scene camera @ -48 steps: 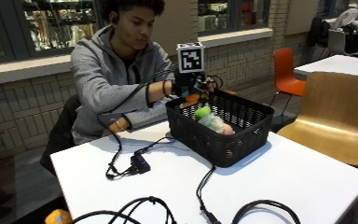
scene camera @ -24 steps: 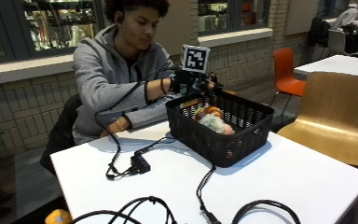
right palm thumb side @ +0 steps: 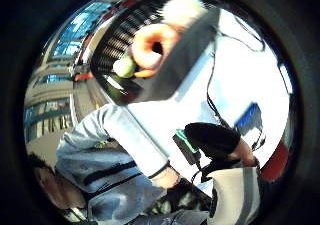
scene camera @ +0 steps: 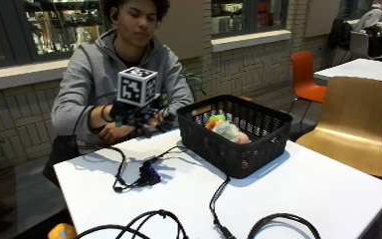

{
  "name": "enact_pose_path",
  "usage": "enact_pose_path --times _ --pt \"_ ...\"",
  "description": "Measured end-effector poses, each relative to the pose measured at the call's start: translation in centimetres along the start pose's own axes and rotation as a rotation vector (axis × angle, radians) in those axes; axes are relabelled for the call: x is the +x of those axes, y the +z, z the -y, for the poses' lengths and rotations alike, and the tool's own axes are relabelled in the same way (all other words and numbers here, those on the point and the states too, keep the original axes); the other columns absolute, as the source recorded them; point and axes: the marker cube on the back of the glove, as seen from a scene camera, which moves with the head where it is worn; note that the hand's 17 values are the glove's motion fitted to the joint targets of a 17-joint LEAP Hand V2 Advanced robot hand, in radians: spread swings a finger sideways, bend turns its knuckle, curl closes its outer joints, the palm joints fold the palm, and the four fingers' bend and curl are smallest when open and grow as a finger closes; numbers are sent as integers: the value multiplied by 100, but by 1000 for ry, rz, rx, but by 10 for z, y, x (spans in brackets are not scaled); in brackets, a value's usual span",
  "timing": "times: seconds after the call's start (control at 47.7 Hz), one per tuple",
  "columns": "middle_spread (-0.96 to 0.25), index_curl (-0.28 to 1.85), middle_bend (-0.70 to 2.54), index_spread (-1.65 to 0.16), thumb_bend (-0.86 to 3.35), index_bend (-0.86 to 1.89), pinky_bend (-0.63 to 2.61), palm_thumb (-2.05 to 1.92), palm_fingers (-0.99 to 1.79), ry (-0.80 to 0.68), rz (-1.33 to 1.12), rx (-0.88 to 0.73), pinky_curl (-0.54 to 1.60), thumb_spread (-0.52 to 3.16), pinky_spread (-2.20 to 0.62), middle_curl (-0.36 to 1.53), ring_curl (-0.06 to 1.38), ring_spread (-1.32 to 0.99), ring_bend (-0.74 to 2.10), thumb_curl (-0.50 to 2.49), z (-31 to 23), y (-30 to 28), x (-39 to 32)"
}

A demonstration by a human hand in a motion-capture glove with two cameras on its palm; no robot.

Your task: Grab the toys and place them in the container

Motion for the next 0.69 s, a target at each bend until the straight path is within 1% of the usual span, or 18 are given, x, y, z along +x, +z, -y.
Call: enact_pose_path --times 0.105,0.272,0.356,0.482,0.691 --pt "5 20 15 -26 -1 10 84 13 -20 151 112 -11 36 131 4 37 40 -10 18 38 -29 26 33" --pt "5 21 17 -26 -1 14 80 14 -13 299 258 73 35 135 3 36 39 -10 18 36 -87 76 91" --pt "5 22 17 -27 -1 15 78 14 -9 363 321 100 34 136 3 35 38 -10 19 35 -104 95 108" --pt "5 24 18 -27 0 17 77 16 -5 403 344 105 34 139 3 35 38 -11 19 34 -119 115 120" --pt "5 28 18 -27 0 18 76 17 -3 390 376 89 34 142 2 35 38 -12 20 33 -121 129 122"
